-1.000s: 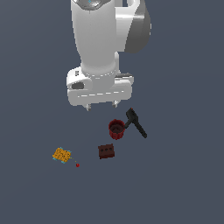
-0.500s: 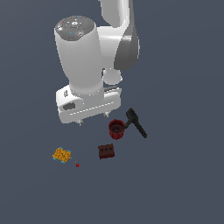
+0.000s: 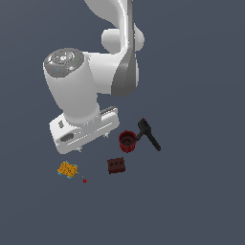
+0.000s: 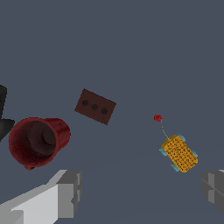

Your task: Pick up a designated object from a clutter of objects.

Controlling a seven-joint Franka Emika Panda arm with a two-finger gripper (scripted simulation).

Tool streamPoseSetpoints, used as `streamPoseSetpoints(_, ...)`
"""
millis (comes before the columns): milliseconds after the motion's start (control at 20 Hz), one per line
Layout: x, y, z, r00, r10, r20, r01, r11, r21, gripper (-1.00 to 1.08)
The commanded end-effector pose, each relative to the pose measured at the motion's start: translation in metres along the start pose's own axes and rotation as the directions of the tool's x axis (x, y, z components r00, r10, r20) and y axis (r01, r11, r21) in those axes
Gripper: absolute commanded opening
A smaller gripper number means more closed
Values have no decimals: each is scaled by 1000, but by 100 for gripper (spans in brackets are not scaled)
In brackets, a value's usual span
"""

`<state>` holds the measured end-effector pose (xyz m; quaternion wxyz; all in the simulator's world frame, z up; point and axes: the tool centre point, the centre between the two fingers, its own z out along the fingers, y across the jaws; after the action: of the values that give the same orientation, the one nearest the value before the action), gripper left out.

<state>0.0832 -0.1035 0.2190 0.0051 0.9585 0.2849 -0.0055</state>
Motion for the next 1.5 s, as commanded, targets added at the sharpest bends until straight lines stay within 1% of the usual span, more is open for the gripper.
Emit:
streamPoseSetpoints(0,0,11,10,999,-52,-1,52,999,0,100)
streamPoseSetpoints(300,-2,36,36,985,-173,-3,173,985,1,100)
streamPoseSetpoints(600,-6,60,64,957,-291,-5,291,957,1,100)
streamPoseSetpoints(850,-11,79,88,922,-386,-7,386,922,0,100)
streamPoseSetpoints(1100,-17,97,112,879,-476,-10,476,880,0,100)
streamPoseSetpoints(1450,-25,114,139,825,-564,-13,564,825,-2,100)
